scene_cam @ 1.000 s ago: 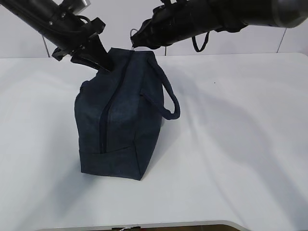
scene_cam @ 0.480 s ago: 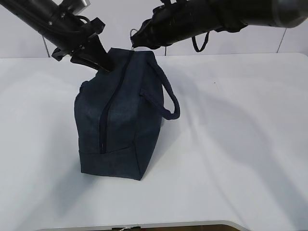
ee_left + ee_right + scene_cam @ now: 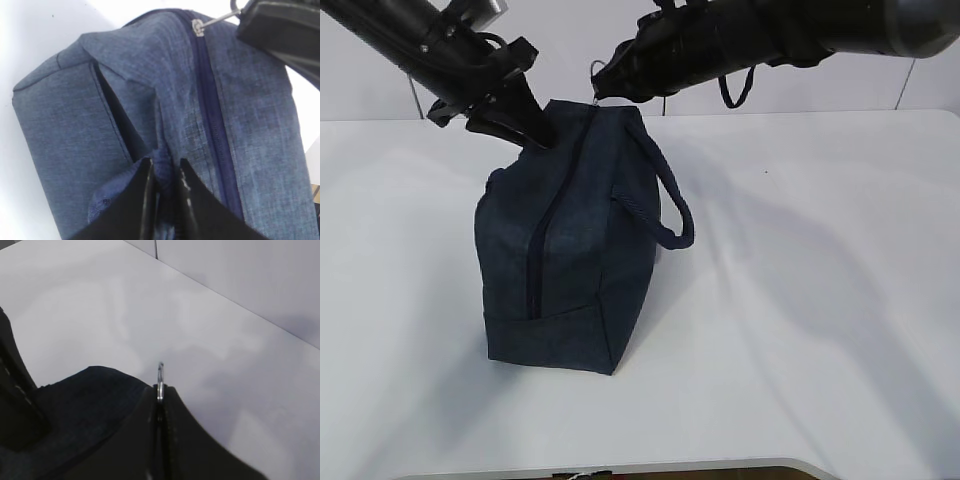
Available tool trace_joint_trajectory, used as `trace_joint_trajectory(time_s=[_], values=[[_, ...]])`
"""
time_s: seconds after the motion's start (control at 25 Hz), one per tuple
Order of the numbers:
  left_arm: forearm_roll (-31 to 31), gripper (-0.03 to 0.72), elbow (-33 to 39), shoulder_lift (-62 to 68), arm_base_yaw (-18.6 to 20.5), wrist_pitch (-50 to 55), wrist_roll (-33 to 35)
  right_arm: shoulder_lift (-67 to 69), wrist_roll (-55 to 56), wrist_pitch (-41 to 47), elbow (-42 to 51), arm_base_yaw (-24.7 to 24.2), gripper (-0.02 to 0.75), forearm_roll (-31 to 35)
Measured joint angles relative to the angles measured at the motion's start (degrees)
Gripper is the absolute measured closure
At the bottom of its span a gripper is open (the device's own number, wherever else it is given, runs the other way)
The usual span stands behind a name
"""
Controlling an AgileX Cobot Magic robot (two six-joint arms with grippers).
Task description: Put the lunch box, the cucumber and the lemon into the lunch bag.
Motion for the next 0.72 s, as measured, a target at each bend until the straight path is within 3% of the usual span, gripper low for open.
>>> trace_joint_trajectory(time_s=[0.24,0.72], values=[[0.00,0.592,0.00,0.00,0.00,0.00,0.09,0.00,0.00,0.00,0.00,0.00,0.733,0.00],[0.00,0.628,0.00,0.00,0.00,0.03,0.09,0.00,0.00,0.00,0.00,0.00,0.733,0.00]])
